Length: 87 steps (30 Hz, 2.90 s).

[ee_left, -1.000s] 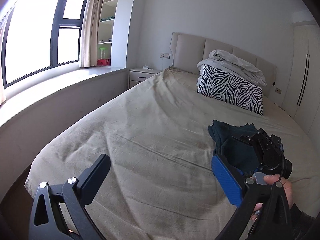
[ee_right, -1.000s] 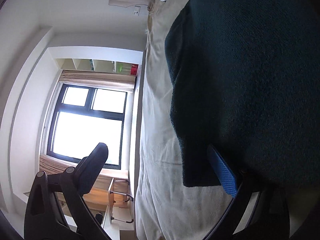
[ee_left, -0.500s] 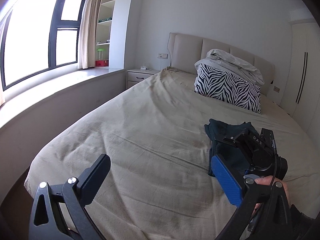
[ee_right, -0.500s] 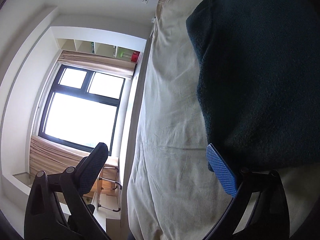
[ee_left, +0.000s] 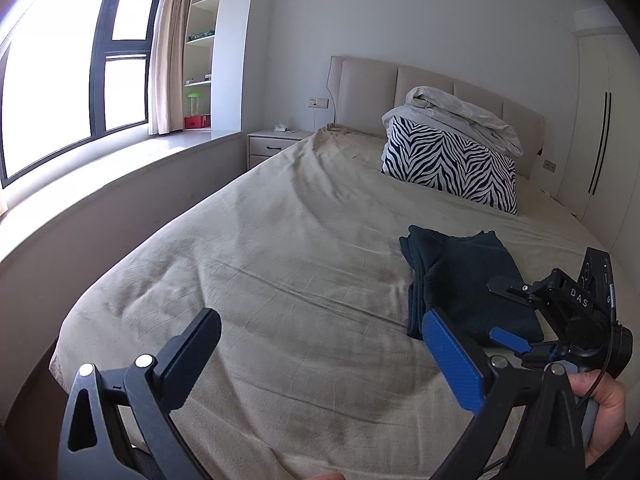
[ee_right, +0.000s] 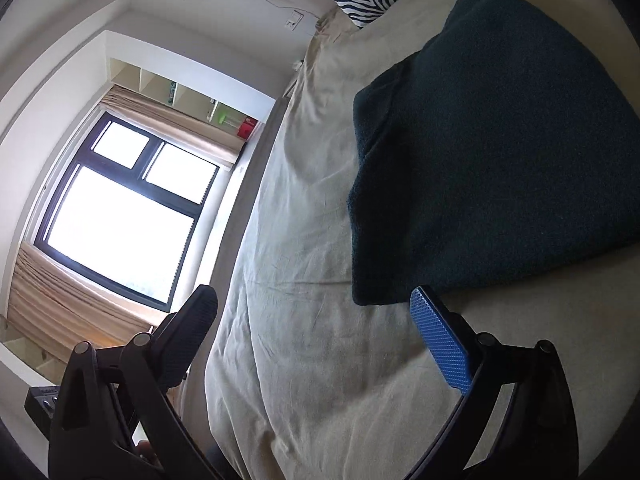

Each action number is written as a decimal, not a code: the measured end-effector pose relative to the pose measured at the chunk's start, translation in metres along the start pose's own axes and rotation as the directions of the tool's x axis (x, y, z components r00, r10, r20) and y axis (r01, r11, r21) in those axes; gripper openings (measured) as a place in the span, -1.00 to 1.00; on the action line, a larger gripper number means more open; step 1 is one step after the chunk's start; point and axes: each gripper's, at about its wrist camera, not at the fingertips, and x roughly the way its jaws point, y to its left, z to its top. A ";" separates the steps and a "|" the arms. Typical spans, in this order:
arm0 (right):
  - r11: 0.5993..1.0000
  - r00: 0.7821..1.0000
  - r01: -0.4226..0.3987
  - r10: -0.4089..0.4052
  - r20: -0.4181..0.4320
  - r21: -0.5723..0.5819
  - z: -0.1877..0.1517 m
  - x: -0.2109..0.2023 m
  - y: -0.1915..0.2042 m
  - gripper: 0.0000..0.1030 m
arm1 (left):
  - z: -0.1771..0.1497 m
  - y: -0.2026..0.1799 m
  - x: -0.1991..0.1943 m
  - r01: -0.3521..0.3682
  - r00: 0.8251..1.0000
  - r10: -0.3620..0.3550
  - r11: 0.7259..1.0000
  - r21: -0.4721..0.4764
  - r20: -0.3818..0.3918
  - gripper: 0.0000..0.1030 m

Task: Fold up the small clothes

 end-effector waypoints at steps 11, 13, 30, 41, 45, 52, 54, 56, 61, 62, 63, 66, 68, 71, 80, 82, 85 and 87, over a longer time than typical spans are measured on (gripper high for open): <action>0.813 0.835 0.527 -0.441 0.330 -0.248 0.002 -0.164 0.027 0.92 | 0.002 -0.067 -0.002 -0.008 0.999 0.016 0.987 0.159 -0.048 1.00; 0.757 0.791 0.596 -0.497 0.358 -0.268 -0.003 -0.177 0.033 0.92 | 0.003 -0.077 -0.002 0.018 0.998 -0.007 0.982 0.189 -0.059 1.00; 0.639 0.698 0.713 -0.609 0.376 -0.289 -0.028 -0.169 0.066 0.91 | -0.007 -0.072 0.030 0.119 0.974 -0.087 0.982 0.147 -0.211 1.00; 0.619 0.692 0.721 -0.627 0.357 -0.312 -0.033 -0.155 0.064 0.91 | -0.017 -0.069 0.044 0.122 0.966 -0.085 0.982 0.143 -0.243 1.00; 0.618 0.693 0.721 -0.631 0.349 -0.314 -0.032 -0.153 0.063 0.91 | -0.017 -0.069 0.045 0.121 0.966 -0.083 0.982 0.146 -0.244 1.00; 0.613 0.693 0.721 -0.636 0.341 -0.322 -0.034 -0.151 0.063 0.91 | -0.018 -0.069 0.044 0.120 0.968 -0.082 0.982 0.148 -0.239 1.00; 0.613 0.692 0.722 -0.636 0.340 -0.322 -0.034 -0.150 0.064 0.91 | -0.018 -0.069 0.043 0.120 0.968 -0.083 0.982 0.148 -0.238 1.00; 0.612 0.691 0.723 -0.638 0.340 -0.321 -0.034 -0.151 0.063 0.91 | -0.018 -0.070 0.043 0.119 0.968 -0.081 0.982 0.149 -0.238 1.00; 0.611 0.689 0.725 -0.642 0.337 -0.318 -0.034 -0.151 0.063 0.91 | -0.018 -0.070 0.043 0.119 0.968 -0.081 0.982 0.148 -0.238 1.00; 0.611 0.689 0.725 -0.642 0.337 -0.318 -0.034 -0.151 0.063 0.91 | -0.018 -0.070 0.043 0.119 0.968 -0.081 0.982 0.148 -0.238 1.00; 0.611 0.689 0.725 -0.641 0.338 -0.318 -0.034 -0.152 0.063 0.91 | -0.018 -0.070 0.043 0.119 0.968 -0.081 0.982 0.149 -0.238 1.00; 0.611 0.689 0.725 -0.642 0.337 -0.318 -0.034 -0.151 0.063 0.91 | -0.018 -0.071 0.041 0.119 0.968 -0.081 0.981 0.153 -0.237 1.00; 0.611 0.689 0.725 -0.642 0.337 -0.318 -0.034 -0.151 0.063 0.92 | -0.018 -0.072 0.039 0.120 0.968 -0.081 0.981 0.154 -0.236 1.00; 0.611 0.689 0.725 -0.641 0.338 -0.318 -0.034 -0.152 0.063 0.91 | -0.018 -0.072 0.039 0.119 0.969 -0.081 0.981 0.155 -0.235 1.00; 0.611 0.689 0.724 -0.641 0.337 -0.318 -0.034 -0.152 0.062 0.91 | -0.018 -0.073 0.038 0.120 0.969 -0.081 0.981 0.154 -0.235 1.00; 0.611 0.690 0.724 -0.641 0.337 -0.319 -0.034 -0.153 0.062 0.91 | -0.017 -0.073 0.038 0.121 0.969 -0.082 0.980 0.157 -0.235 1.00; 0.611 0.690 0.724 -0.640 0.338 -0.320 -0.034 -0.153 0.062 0.91 | -0.016 -0.075 0.036 0.122 0.969 -0.083 0.980 0.159 -0.234 1.00; 0.611 0.688 0.725 -0.640 0.341 -0.318 -0.034 -0.153 0.062 0.91 | -0.015 -0.076 0.035 0.123 0.969 -0.083 0.979 0.160 -0.233 1.00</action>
